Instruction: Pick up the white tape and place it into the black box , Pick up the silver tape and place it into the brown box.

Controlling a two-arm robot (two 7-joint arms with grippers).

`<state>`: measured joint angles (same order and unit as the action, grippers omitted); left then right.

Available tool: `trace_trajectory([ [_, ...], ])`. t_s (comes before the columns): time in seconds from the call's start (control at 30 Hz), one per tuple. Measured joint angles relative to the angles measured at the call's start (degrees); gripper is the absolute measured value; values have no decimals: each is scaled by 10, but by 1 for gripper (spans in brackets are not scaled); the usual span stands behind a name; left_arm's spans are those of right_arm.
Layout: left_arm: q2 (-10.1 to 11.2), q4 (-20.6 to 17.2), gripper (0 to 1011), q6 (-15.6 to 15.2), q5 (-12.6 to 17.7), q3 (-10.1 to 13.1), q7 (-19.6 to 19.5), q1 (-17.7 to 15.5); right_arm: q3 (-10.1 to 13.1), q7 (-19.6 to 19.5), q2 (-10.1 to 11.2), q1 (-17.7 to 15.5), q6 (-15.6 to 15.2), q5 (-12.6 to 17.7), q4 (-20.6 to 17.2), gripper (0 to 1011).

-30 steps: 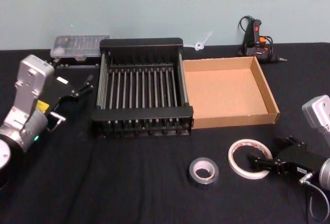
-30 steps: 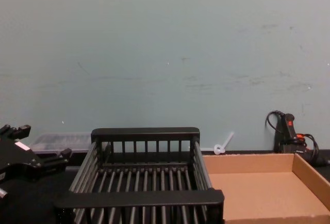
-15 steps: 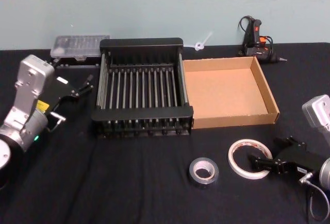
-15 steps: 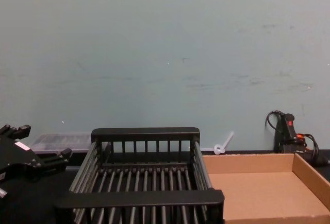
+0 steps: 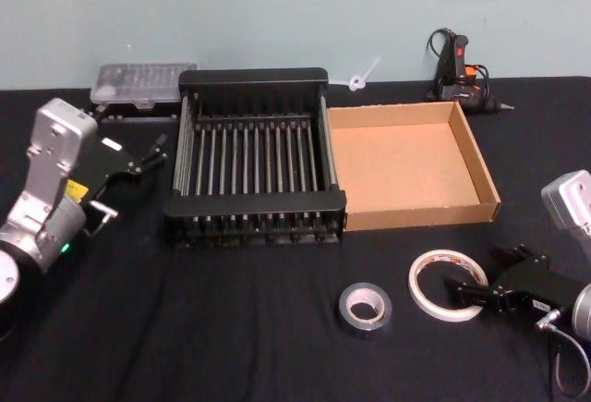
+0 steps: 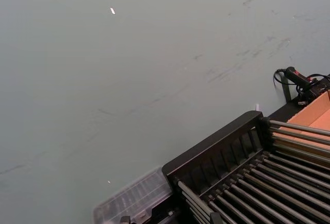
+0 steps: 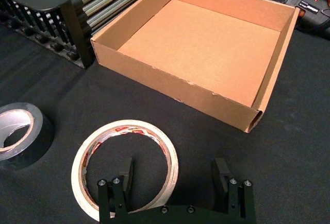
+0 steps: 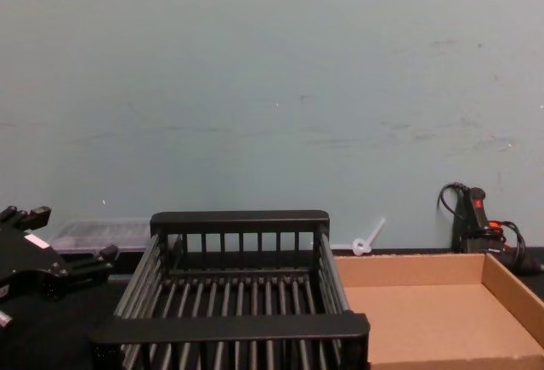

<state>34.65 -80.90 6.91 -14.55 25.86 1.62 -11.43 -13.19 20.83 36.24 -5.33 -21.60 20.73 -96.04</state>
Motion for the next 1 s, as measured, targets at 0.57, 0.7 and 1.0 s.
trace_trajectory([
  [0.57,0,0,1001,0,0,0,0,0,0,0,0,0,1,0,-1,760],
  [0.7,0,0,1002,0,0,0,0,0,0,0,0,0,1,0,-1,648],
  [1.0,0,0,1001,0,0,0,0,0,0,0,0,0,1,0,-1,386],
])
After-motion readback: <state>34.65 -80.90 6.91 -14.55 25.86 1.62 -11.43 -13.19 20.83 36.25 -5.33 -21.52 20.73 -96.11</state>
